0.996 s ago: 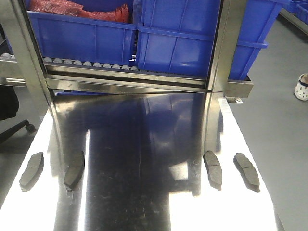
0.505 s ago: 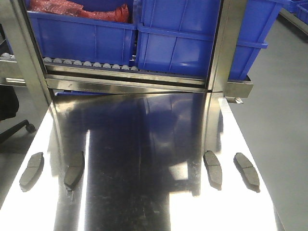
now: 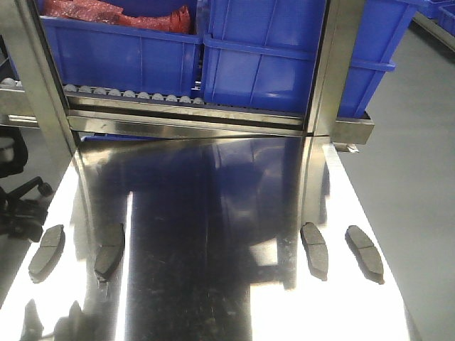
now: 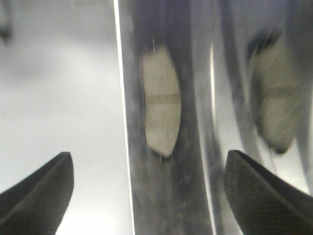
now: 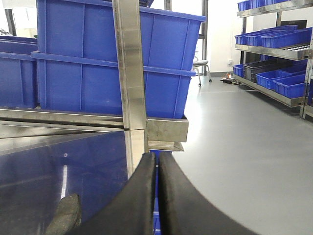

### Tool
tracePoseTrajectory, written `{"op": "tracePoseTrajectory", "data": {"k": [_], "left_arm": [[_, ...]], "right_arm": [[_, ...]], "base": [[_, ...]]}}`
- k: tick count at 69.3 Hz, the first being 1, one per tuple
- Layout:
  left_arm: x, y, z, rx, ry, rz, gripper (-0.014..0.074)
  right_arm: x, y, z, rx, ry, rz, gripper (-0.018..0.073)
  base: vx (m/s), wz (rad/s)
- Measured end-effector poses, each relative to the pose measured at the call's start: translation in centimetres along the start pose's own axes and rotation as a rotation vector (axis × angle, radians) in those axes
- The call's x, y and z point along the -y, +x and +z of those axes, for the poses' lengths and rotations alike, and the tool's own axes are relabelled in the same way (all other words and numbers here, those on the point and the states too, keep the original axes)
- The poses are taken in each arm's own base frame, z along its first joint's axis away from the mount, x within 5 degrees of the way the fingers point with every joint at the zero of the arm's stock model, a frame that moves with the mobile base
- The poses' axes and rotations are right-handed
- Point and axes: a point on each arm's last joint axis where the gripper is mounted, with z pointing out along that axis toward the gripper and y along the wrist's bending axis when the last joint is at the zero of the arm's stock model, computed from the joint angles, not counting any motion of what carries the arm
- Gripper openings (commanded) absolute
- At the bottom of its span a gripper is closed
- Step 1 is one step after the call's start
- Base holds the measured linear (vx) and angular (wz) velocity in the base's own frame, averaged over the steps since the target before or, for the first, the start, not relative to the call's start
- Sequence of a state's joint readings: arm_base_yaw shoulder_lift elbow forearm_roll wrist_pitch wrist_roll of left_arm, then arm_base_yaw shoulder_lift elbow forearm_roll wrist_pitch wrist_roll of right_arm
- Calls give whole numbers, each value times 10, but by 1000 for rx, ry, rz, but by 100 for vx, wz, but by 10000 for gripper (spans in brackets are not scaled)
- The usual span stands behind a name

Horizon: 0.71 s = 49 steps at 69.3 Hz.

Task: Move and align brake pads A on conveyor
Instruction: 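Lower the left gripper onto the outer brake pad and close it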

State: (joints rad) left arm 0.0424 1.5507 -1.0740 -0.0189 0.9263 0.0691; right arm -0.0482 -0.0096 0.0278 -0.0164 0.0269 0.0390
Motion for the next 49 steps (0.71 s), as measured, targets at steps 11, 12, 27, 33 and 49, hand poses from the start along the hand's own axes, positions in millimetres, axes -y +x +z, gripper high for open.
{"op": "tracePoseTrajectory", "data": {"k": [11,12,27,33,49], "left_arm": [[-1,-3,27,-85,5,2,578],[-1,-3,30,-95,6,2,578],[0,-7,53,-132,22,-10,578],[0,-8,56,-124,24,-11,578],[0,-18,59,-103,22,-10,578]], "right_arm": [[0,0,0,0,0,0,-3],[0,0,0,0,0,0,-3],[0,0,0,0,0,0,-3],[0,0,0,0,0,0,-3],[0,0,0,0,0,0,-3]], "base": [[0,0],[0,0],[0,0],[0,0],[0,0]]}}
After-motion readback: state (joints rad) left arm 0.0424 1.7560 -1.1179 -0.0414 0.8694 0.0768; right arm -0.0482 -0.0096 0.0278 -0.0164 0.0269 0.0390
